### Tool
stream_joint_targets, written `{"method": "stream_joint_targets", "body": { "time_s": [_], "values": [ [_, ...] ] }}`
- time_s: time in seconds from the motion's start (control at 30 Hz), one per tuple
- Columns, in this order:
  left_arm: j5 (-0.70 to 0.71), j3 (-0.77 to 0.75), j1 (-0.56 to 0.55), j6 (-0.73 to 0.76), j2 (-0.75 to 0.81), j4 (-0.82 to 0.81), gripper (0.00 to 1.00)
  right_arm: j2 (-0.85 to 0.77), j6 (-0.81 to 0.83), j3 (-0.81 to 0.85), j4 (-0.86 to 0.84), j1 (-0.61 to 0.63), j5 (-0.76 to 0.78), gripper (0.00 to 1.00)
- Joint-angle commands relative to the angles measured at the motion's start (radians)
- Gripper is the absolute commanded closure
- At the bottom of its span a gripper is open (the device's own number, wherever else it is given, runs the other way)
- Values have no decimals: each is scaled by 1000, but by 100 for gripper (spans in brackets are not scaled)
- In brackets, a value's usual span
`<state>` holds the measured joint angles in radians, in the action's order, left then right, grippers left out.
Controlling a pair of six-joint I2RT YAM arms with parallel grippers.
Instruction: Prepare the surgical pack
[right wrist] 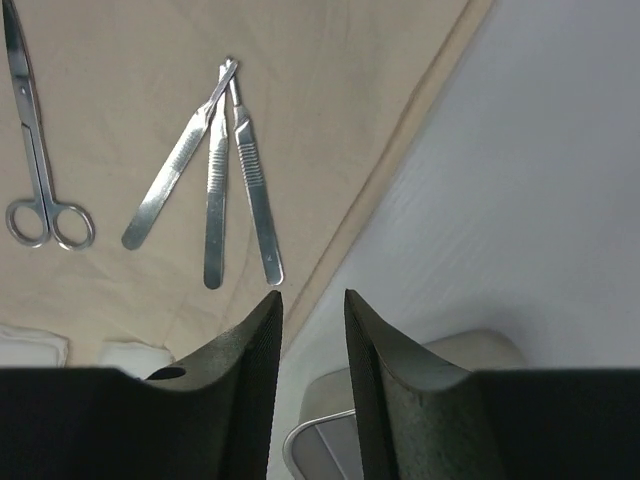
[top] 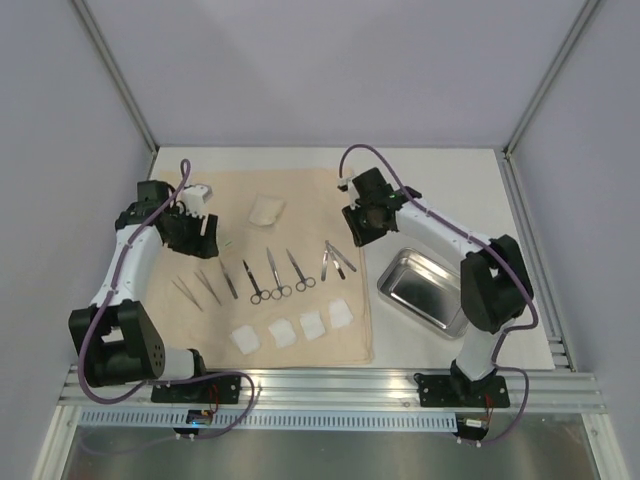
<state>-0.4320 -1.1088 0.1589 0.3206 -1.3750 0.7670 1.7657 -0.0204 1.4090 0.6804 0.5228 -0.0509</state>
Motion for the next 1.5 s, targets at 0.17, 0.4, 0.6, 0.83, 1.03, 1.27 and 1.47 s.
{"method": "stream_joint_targets", "body": {
  "time_s": [0.17,0.4,0.6,0.83,1.03,1.27,1.47],
  "values": [
    [190,56,5,23,163,109,24,129,-18,113,110,114,5,71],
    [277,90,5,12,208,69,23,133,-203,67,2,177,129,72],
    [289,99,5,9,226,58,23,178,-381,79,-38,213,124,63],
    [291,112,5,11,241,45,23,245,-543,128,-10,250,239,62],
    [276,118,5,11,237,38,23,297,-579,162,19,267,312,62],
    [266,124,4,15,228,29,23,343,-595,188,13,272,302,62],
    [260,125,5,18,223,29,23,380,-586,217,30,281,302,66]
  ]
}}
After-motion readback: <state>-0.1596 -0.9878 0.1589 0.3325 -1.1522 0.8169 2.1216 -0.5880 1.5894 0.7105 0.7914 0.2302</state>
